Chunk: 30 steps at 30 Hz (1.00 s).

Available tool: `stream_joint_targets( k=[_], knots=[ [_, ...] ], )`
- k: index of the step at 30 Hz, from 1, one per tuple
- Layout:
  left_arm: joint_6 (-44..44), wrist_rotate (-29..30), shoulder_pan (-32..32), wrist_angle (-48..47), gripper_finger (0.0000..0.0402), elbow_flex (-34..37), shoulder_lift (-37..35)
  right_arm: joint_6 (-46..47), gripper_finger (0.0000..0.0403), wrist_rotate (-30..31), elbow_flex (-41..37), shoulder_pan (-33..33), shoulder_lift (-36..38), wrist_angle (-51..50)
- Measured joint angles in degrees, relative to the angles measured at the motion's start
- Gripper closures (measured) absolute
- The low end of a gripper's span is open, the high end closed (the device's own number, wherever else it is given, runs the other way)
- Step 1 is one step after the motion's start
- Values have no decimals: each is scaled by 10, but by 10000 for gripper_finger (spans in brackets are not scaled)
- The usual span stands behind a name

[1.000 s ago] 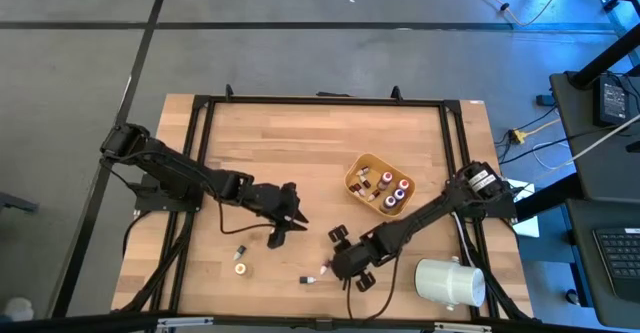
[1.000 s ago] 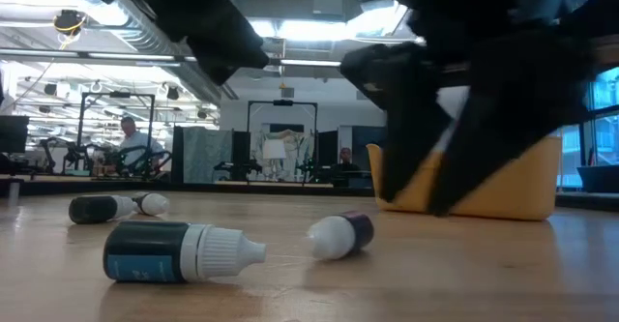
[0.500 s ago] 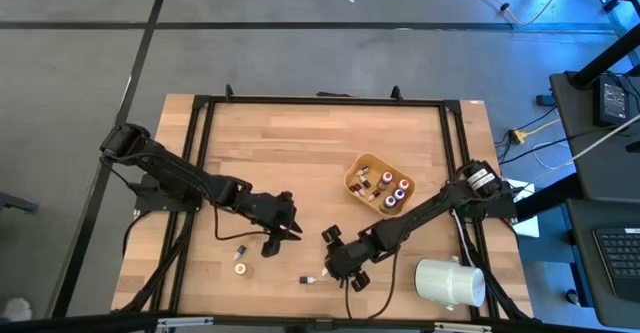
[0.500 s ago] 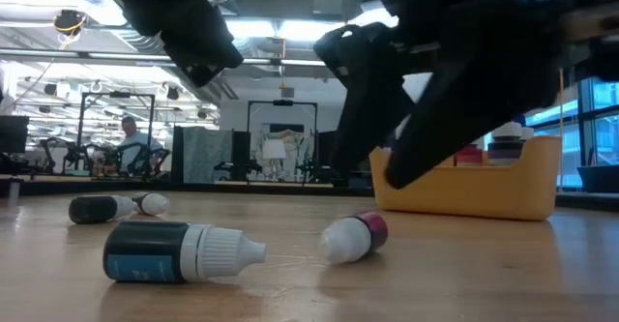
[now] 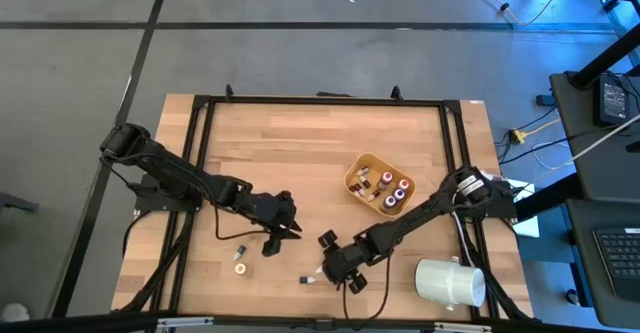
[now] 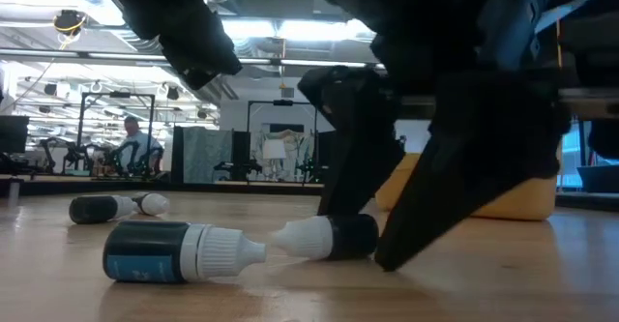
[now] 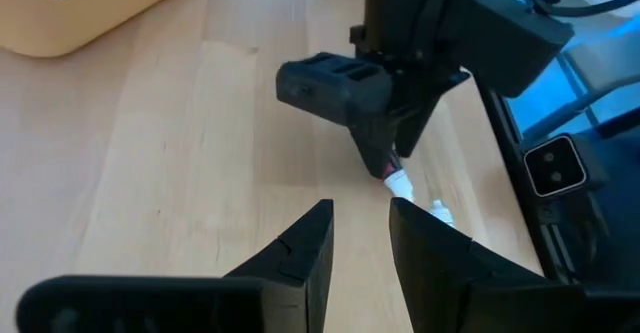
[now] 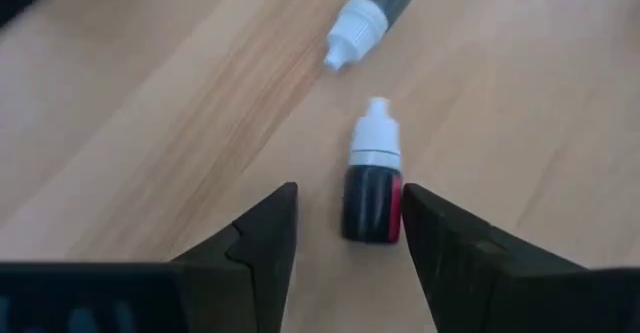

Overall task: Pick & Place food coloring
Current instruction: Put the small pink food coloring bottle in the yellow bin

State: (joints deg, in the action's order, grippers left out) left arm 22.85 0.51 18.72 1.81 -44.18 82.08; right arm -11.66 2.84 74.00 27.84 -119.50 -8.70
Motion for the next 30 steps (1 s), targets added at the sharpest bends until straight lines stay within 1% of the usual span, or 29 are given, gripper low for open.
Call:
stream_joint_targets(
  k=[3,6,8,14,17,20,22,27,30],
  knots=[
    [3,0,0,-5,305,0,0,15,225,-6,1,-7,-9,21],
    [30,0,2,-4,307,0,0,22,240,-34,1,-20,-12,24],
    [49,0,6,-4,308,0,0,22,255,-52,1,-28,-12,18],
    [50,-1,12,-6,306,0,0,9,319,-93,2,-53,-12,-1],
    [49,0,11,-6,304,0,0,-13,336,-89,2,-64,-5,-8],
    [49,0,9,-8,305,0,0,-24,336,-82,-2,-74,12,-21],
    [51,0,9,-9,306,0,0,-34,330,-72,0,-81,37,-44],
    [73,0,13,-16,308,0,0,-36,327,-21,2,-102,118,-158],
    [81,0,16,-28,307,0,0,-25,330,22,2,-117,171,-222]
  ],
)
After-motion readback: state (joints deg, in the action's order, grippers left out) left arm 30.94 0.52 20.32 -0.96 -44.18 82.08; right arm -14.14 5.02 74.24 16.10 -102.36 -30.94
